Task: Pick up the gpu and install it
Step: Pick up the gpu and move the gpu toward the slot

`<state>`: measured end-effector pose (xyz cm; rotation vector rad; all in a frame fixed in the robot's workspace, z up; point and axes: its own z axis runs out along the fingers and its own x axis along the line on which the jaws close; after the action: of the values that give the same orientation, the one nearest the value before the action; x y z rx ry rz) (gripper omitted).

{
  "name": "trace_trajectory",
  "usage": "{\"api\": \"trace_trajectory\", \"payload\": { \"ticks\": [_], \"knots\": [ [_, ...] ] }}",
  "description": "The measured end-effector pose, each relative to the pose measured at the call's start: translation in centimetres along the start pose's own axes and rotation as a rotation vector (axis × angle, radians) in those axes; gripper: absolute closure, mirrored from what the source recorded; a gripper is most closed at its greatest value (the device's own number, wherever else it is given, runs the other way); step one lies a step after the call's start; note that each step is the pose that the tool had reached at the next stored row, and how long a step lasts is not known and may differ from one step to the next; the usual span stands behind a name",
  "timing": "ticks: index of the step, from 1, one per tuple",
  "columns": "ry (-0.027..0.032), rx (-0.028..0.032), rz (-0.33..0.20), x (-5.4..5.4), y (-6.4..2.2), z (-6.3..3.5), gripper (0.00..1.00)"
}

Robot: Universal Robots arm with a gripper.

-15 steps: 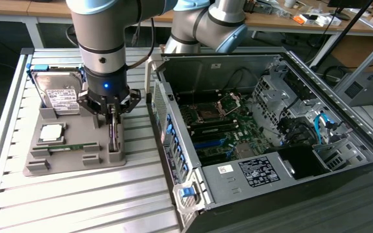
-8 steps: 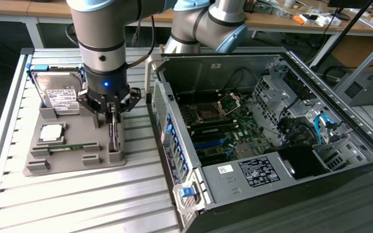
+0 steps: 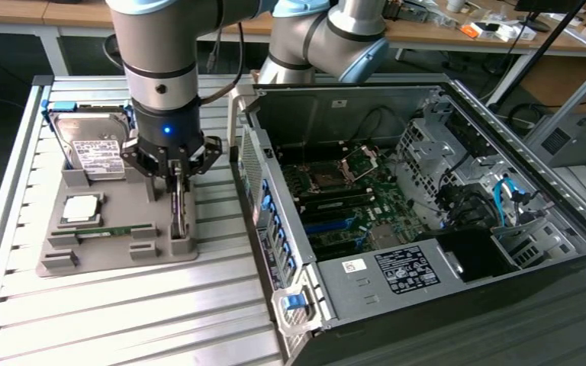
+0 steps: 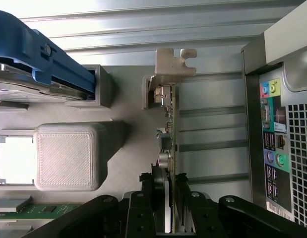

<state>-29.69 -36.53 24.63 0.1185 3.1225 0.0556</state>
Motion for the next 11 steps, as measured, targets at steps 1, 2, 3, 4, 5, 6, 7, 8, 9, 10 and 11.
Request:
{"api": "trace_trajectory", "payload": {
  "ticks": [1,2,3,4,5,6,7,8,9,10,11],
  "knots": [
    [0.0,-0.0001,0.0,-0.02,0.0,-0.02,0.7],
    [0.0002,0.0001,0.0,-0.04,0.01,-0.06,0.7],
    [0.0002,0.0001,0.0,-0.05,0.01,-0.12,0.7],
    [0.0003,0.0001,0.0,-0.08,0.01,-0.17,0.7],
    [0.0002,0.0001,0.0,-0.14,0.01,-0.22,0.7],
    [0.0003,0.0001,0.0,-0.2,0.02,-0.26,0.7],
    [0.0003,0.0001,0.0,-0.23,0.03,-0.31,0.7],
    [0.0003,0.0001,0.0,-0.26,0.04,-0.35,0.7],
    [0.0002,0.0,0.0,-0.32,0.04,-0.43,0.7],
    [0.0001,0.0,0.0,-0.34,0.05,-0.48,0.7],
    [0.0003,0.0,0.0,-0.35,0.05,-0.53,0.7]
  ]
}}
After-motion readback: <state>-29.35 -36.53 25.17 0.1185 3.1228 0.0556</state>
